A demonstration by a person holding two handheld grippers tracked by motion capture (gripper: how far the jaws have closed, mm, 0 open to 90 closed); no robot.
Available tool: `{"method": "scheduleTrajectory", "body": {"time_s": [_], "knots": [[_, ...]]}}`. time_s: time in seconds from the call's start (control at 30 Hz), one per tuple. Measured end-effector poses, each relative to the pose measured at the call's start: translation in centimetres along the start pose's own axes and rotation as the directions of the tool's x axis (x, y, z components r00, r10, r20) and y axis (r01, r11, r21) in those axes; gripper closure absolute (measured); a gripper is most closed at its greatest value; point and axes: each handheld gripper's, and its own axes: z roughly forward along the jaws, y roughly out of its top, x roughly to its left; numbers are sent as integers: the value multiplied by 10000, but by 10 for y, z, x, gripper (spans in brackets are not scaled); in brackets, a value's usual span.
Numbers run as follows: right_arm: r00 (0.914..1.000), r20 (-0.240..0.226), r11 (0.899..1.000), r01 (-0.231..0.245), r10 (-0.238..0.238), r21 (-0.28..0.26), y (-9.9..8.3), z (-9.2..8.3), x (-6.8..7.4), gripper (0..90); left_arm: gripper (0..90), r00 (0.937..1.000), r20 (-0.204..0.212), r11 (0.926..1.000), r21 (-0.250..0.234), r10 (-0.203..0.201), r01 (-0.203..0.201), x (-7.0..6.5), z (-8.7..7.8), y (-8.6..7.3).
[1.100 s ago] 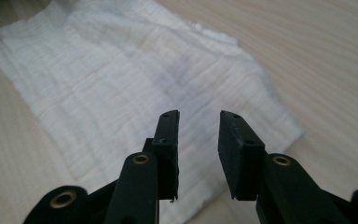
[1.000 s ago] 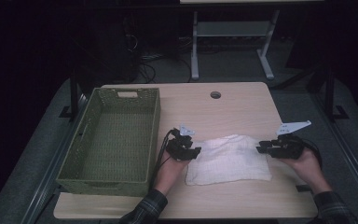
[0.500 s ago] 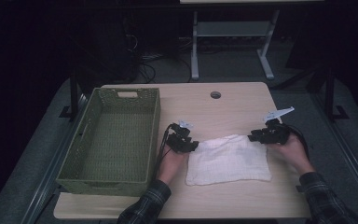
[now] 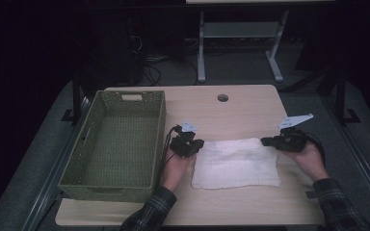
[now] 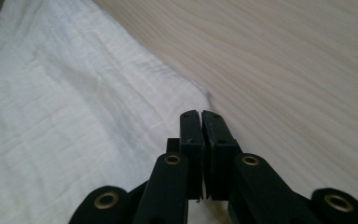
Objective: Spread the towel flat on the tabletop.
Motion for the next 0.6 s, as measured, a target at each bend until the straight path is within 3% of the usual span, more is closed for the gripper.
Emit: {"method": "scheduleTrajectory", "body": {"time_s": [0.13, 0.23, 0.47, 0.6], "knots": [[9996, 22, 9994, 275, -275, -219, -6, -15, 15, 870, 849, 9993, 224, 9995, -109, 297, -295, -15, -13, -7], [9993, -123, 9993, 337, -339, -140, -14, -21, 29, 870, 848, 9976, 471, 9986, 96, 512, -517, -25, -20, -17], [9981, -520, 9990, 352, -337, 281, -36, -24, 48, 869, 844, 9936, 948, 9948, 754, 613, -686, -39, -24, -38], [9958, -899, 9957, 265, -185, 887, -51, -21, 59, 868, 844, 9932, 1066, 9845, 1635, 466, -638, -38, -17, -51]]}}
